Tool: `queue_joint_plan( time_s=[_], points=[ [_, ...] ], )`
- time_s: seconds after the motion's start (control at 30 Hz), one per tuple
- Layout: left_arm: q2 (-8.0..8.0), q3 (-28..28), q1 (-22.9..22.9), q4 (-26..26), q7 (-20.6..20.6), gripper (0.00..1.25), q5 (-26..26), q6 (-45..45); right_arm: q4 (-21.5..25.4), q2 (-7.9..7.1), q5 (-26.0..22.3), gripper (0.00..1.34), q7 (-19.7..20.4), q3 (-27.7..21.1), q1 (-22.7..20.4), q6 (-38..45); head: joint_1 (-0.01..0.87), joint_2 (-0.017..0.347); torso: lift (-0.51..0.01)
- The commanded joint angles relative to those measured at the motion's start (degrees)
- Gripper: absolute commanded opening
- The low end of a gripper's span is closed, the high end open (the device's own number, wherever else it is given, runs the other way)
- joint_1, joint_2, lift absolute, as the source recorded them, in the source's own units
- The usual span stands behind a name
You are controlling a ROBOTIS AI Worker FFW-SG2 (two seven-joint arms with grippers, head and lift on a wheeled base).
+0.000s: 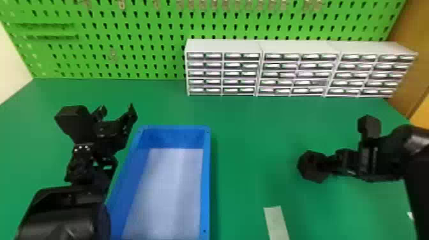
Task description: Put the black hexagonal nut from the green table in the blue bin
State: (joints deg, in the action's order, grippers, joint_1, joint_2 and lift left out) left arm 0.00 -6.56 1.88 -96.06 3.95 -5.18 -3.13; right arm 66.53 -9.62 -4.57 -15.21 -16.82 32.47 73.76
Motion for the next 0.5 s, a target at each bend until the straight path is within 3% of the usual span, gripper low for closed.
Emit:
queue_joint_plan(
  time_s=[0.0,0.3,0.47],
  points=[
    [-0.15,0.0,0.0,0.0,0.0,0.76,-0.1,0.3,0.0,-0.05,0.1,0.47,0.0,0.0,0.0,0.2,0.686,0.051,-0.097],
    [-0.15,0.0,-0.1,0.0,0.0,0.76,0.0,0.3,0.1,-0.05,0.1,0.33,0.0,0.1,-0.5,0.1,0.686,0.051,-0.097],
    [-0.15,0.0,-0.1,0.0,0.0,0.76,0.0,0.3,0.4,-0.14,0.0,0.33,0.0,0.1,-1.0,-0.2,0.686,0.051,-0.097]
  ],
)
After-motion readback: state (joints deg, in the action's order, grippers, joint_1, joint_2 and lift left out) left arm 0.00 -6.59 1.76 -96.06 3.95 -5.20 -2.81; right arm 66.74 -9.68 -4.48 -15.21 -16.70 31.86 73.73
